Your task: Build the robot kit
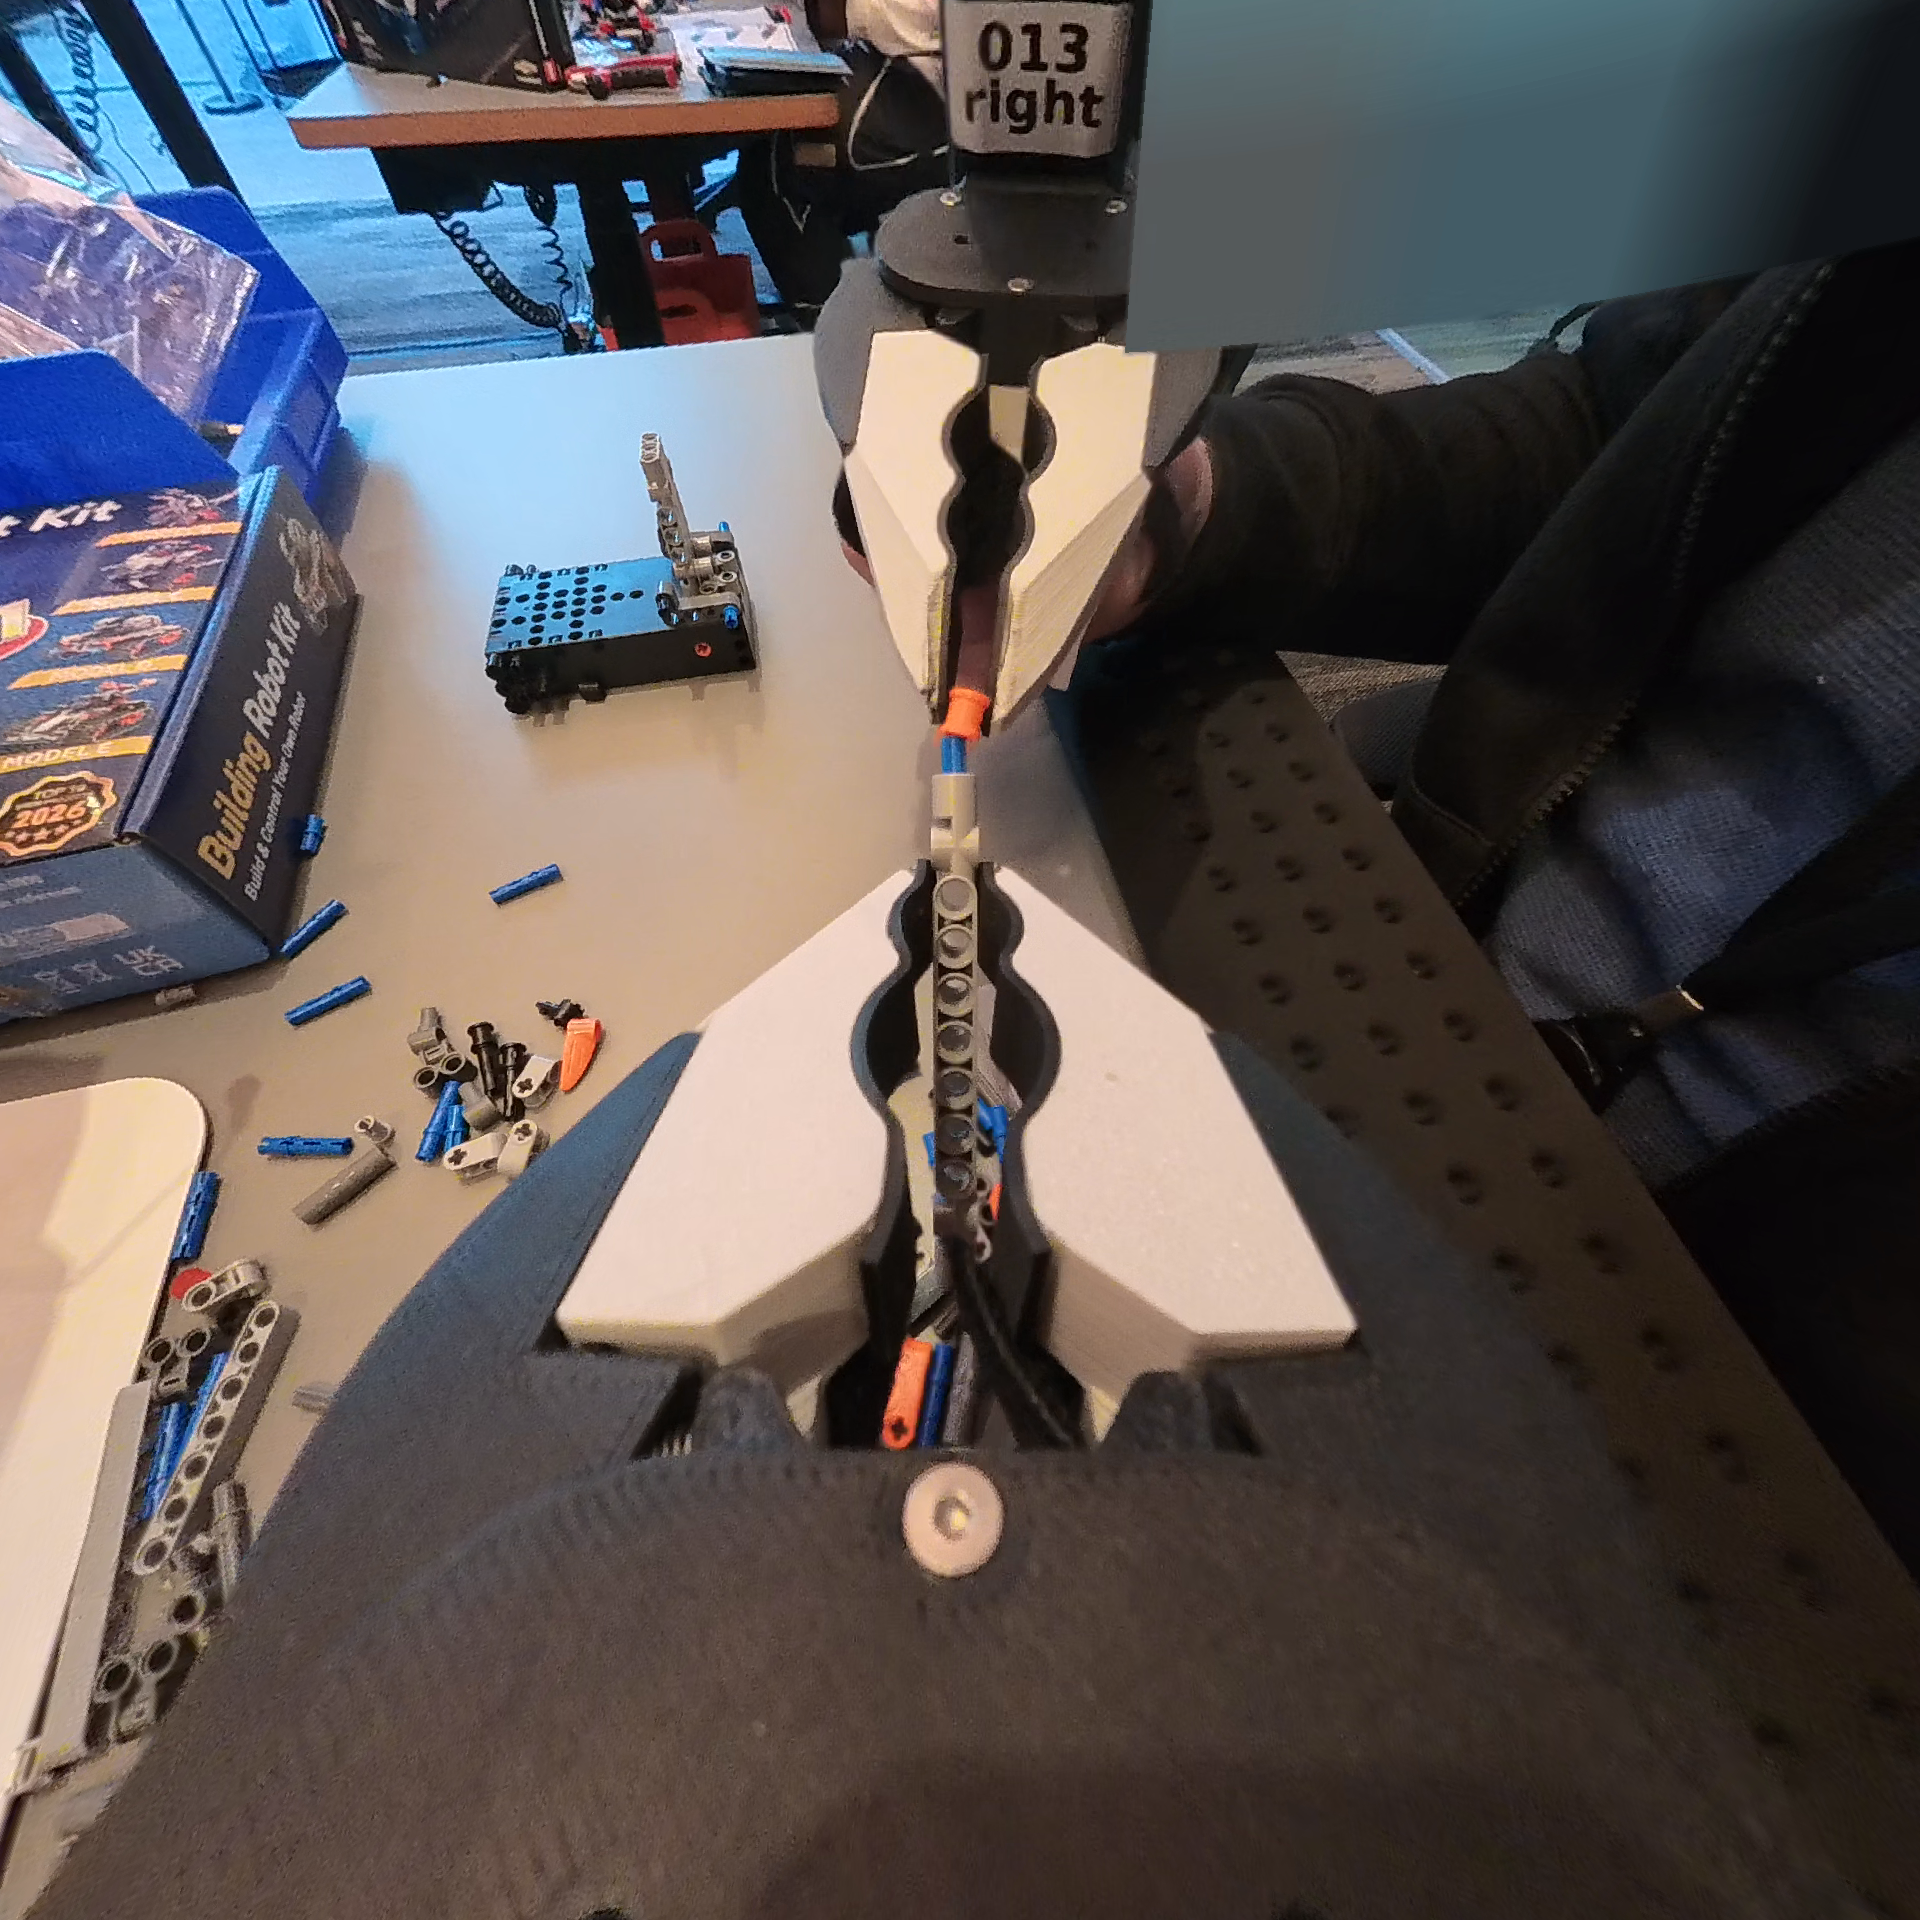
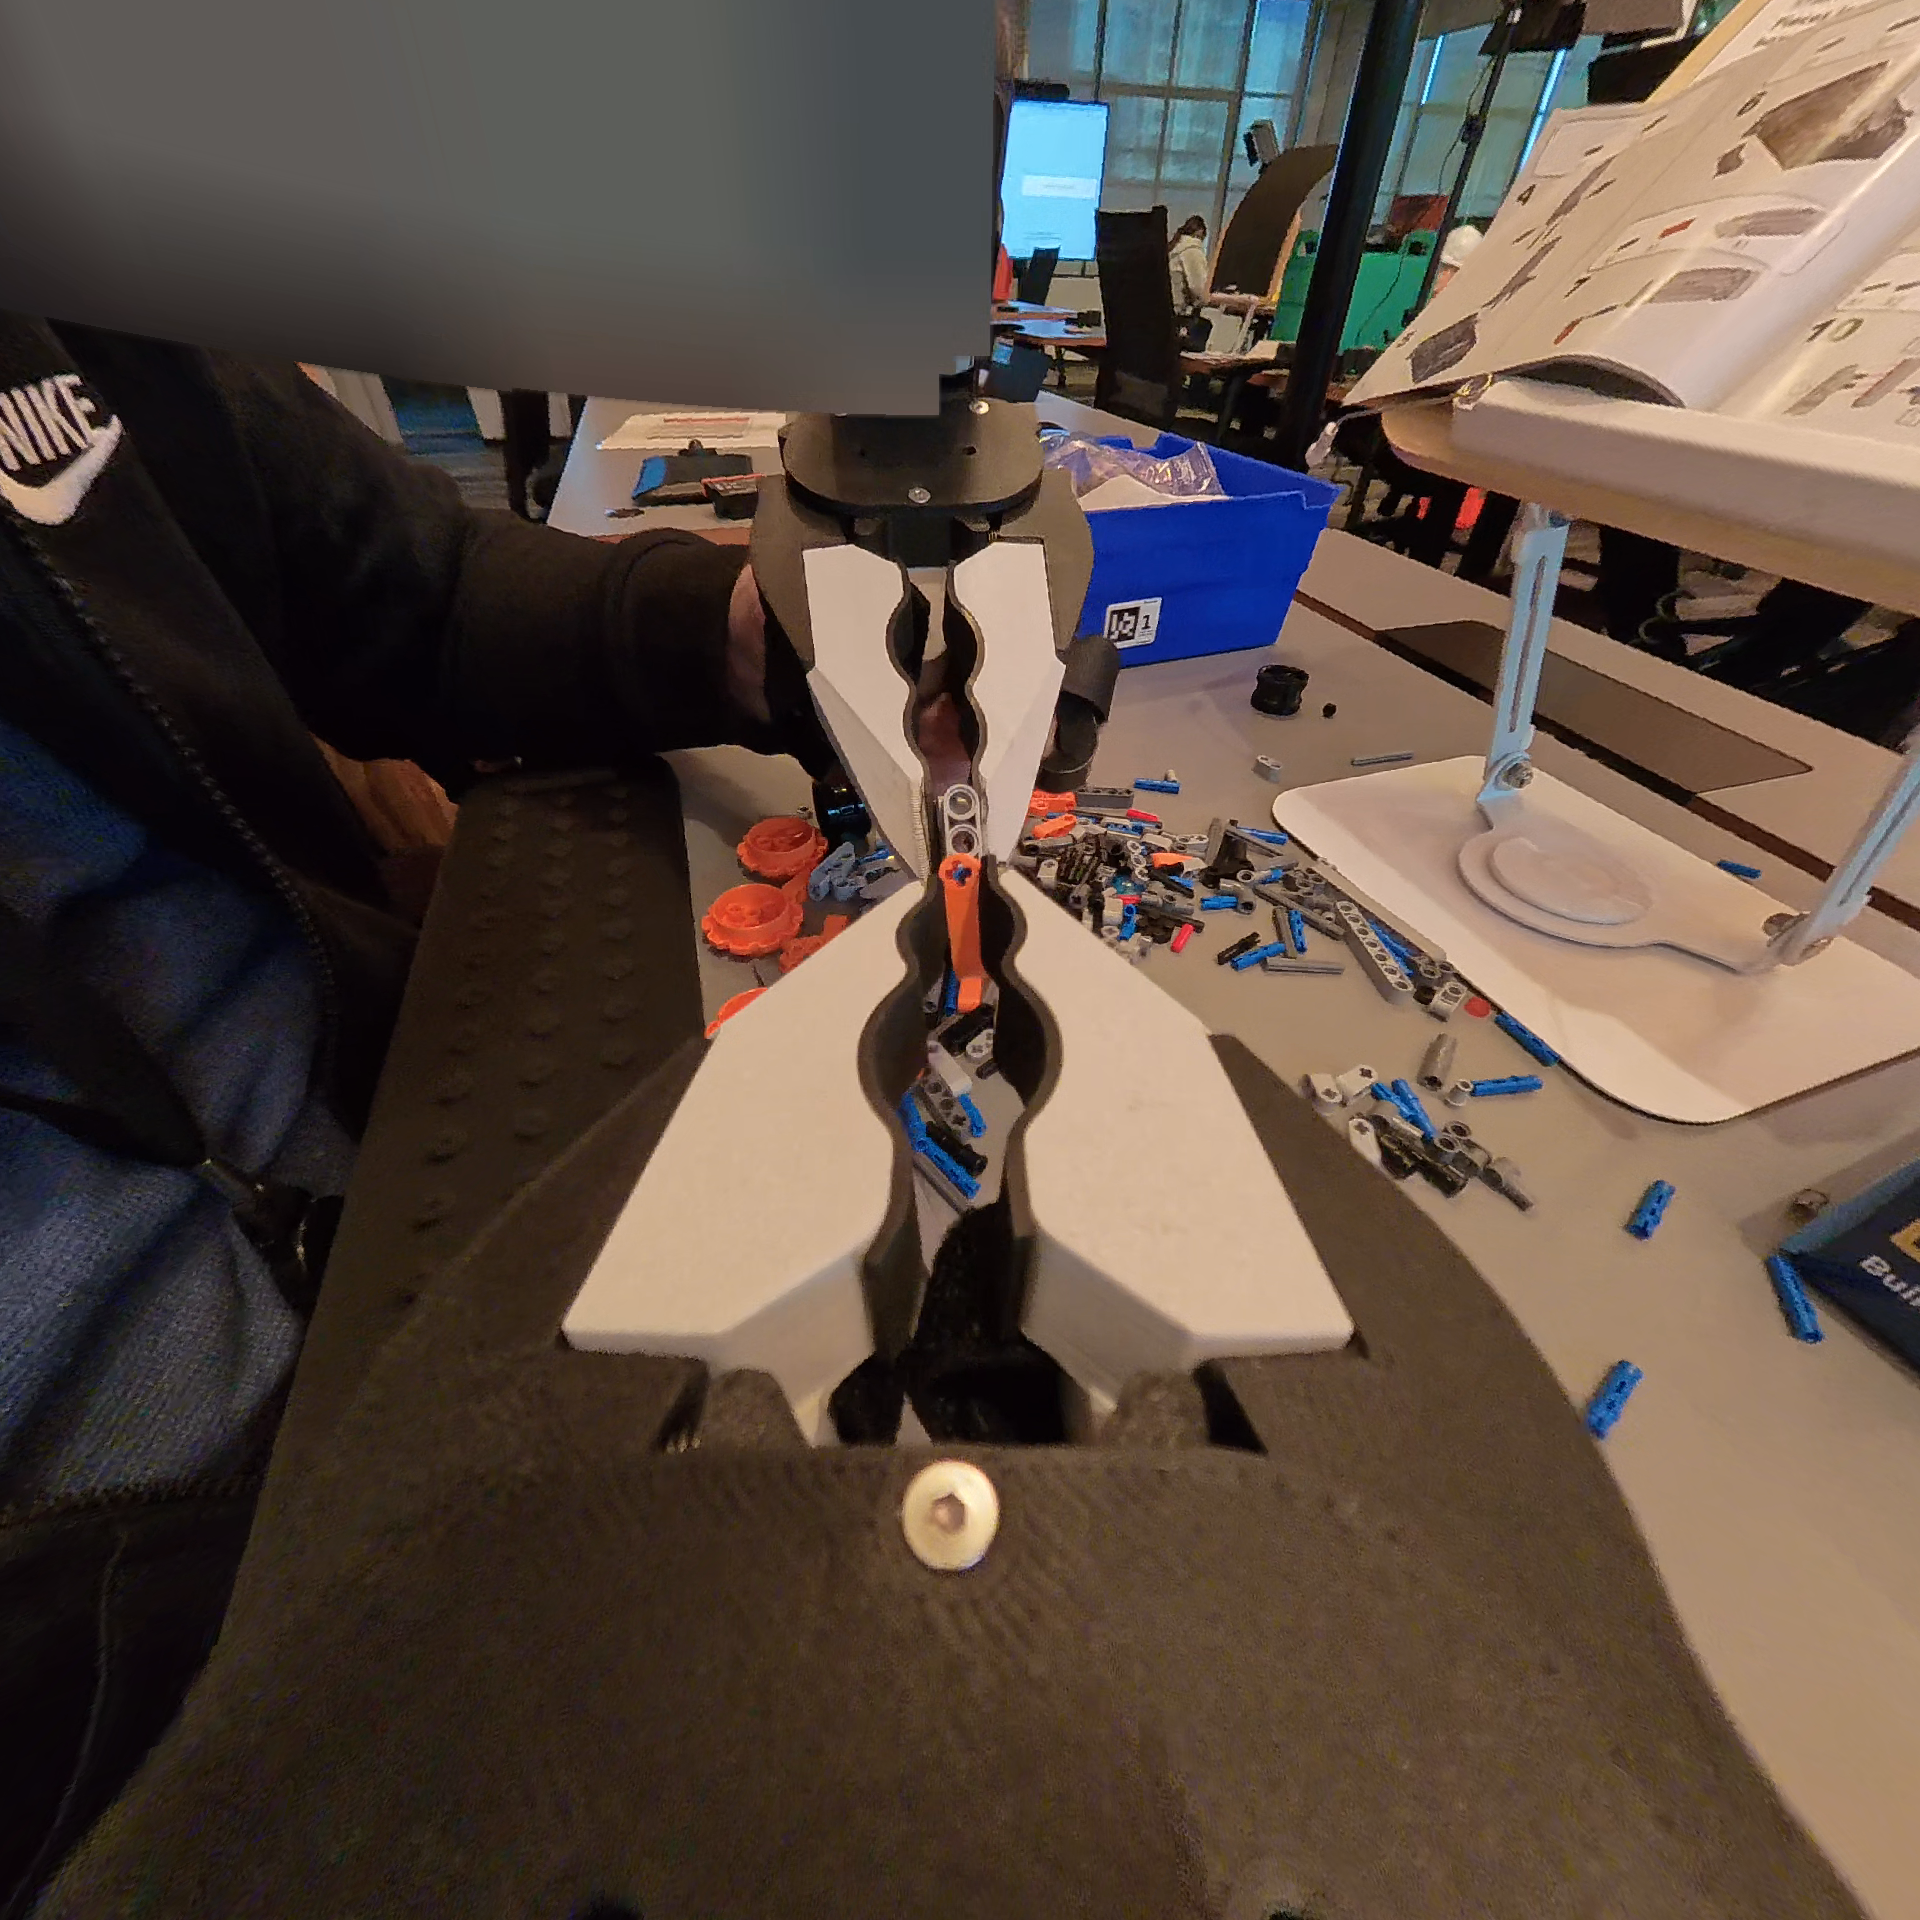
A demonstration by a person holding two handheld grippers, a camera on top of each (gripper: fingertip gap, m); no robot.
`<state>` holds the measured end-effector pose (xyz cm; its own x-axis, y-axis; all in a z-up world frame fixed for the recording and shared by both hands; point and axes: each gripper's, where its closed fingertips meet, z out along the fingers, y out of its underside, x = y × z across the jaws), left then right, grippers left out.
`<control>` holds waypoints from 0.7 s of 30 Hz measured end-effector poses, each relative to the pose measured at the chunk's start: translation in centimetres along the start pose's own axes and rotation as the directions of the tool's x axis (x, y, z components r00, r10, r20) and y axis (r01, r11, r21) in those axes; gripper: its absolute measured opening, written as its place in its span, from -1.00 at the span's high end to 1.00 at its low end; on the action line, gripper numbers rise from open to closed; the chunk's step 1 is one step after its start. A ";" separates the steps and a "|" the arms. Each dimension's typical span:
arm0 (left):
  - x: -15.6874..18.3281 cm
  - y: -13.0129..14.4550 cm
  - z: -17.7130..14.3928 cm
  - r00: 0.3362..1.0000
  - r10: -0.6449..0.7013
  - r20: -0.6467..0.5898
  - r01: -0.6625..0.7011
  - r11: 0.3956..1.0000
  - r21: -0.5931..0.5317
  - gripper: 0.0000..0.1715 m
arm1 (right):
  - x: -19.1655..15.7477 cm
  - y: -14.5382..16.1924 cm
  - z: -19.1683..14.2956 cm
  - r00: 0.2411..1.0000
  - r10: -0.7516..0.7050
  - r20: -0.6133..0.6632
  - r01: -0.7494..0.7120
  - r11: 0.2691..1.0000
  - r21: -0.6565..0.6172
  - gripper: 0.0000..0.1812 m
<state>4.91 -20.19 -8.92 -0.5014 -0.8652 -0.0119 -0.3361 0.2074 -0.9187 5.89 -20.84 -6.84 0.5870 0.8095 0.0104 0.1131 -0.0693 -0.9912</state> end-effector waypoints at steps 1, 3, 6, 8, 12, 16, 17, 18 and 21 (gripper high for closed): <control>0.0 0.0 0.0 1.000 0.003 0.001 -0.003 1.000 -0.002 0.95 | 0.0 0.0 0.0 1.000 0.020 0.014 -0.020 1.000 0.006 0.95; 0.1 -0.2 0.0 1.000 0.006 0.003 -0.006 1.000 0.006 0.95 | 0.0 -0.2 -0.1 0.998 0.051 0.033 -0.052 0.998 0.022 0.95; 0.0 -0.1 0.0 0.999 0.041 0.023 -0.041 0.999 -0.015 0.95 | 0.0 0.0 -0.1 0.991 0.111 0.070 -0.113 0.993 0.028 0.94; 0.0 0.1 0.0 0.997 0.065 0.037 -0.063 0.997 -0.034 0.94 | 0.0 0.1 -0.1 0.989 0.126 0.080 -0.128 0.992 0.022 0.94; -0.1 0.3 0.0 0.993 0.103 0.058 -0.099 0.993 -0.070 0.95 | 0.1 0.3 0.0 0.986 0.143 0.091 -0.145 0.989 0.011 0.94; 0.0 0.4 0.1 0.994 0.094 0.047 -0.090 0.993 -0.077 0.94 | 0.0 0.4 0.0 0.974 0.186 0.129 -0.189 0.982 0.012 0.94; 0.0 0.7 0.1 0.994 0.102 0.047 -0.097 0.991 -0.092 0.94 | -0.1 0.6 0.1 0.974 0.183 0.130 -0.185 0.983 0.000 0.94; 0.0 0.6 0.1 0.993 0.108 0.045 -0.104 0.991 -0.087 0.94 | -0.2 0.5 0.1 0.970 0.196 0.143 -0.199 0.980 0.008 0.94; 0.3 0.3 0.1 0.995 0.096 0.027 -0.094 0.994 -0.060 0.95 | -0.3 0.2 -0.1 0.963 0.207 0.171 -0.214 0.977 0.023 0.94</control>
<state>4.77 -20.42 -9.21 -0.5095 -0.8533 -0.1103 -0.3349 0.3147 -0.8881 5.78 -21.17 -7.06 0.4521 0.8650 -0.2176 -0.0336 -0.2273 -0.9733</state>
